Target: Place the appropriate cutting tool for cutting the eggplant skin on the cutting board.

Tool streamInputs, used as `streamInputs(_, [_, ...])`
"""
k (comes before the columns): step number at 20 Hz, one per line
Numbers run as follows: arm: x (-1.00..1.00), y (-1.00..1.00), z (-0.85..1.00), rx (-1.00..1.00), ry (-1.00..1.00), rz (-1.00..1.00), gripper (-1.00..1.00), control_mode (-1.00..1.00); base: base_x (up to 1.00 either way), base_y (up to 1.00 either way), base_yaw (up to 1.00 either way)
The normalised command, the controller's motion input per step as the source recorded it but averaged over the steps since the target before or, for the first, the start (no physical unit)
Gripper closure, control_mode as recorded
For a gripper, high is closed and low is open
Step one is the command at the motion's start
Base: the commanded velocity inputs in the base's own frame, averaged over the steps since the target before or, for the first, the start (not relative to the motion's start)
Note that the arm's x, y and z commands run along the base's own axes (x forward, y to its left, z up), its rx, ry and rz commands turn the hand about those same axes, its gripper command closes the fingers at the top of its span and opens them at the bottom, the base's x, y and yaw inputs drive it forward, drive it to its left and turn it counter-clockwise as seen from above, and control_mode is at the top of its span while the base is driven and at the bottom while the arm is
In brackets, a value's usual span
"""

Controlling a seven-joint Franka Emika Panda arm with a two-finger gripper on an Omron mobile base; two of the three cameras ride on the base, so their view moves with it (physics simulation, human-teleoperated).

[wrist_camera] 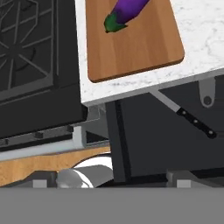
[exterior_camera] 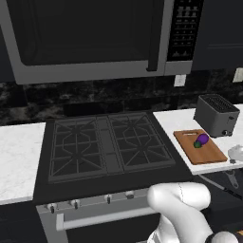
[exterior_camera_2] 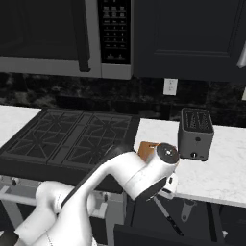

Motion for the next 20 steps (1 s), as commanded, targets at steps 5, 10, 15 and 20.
streamInputs(5, [0.01, -0.76, -0.75, 0.00, 0.13, 0.00, -1.00, -1.00, 0.00, 0.00, 0.00])
streamInputs(10, [0.02, -0.47, -0.62, 0.00, 0.10, 0.00, -1.00, -1.00, 0.00, 0.00, 0.00])
streamInputs(15, [-0.24, -0.47, -0.47, 0.00, 0.01, 0.00, -1.00, -1.00, 0.00, 0.00, 0.00])
streamInputs(20, [-0.03, -0.31, -0.47, 0.00, 0.00, 0.02, -1.00, -1.00, 0.00, 0.00, 0.00])
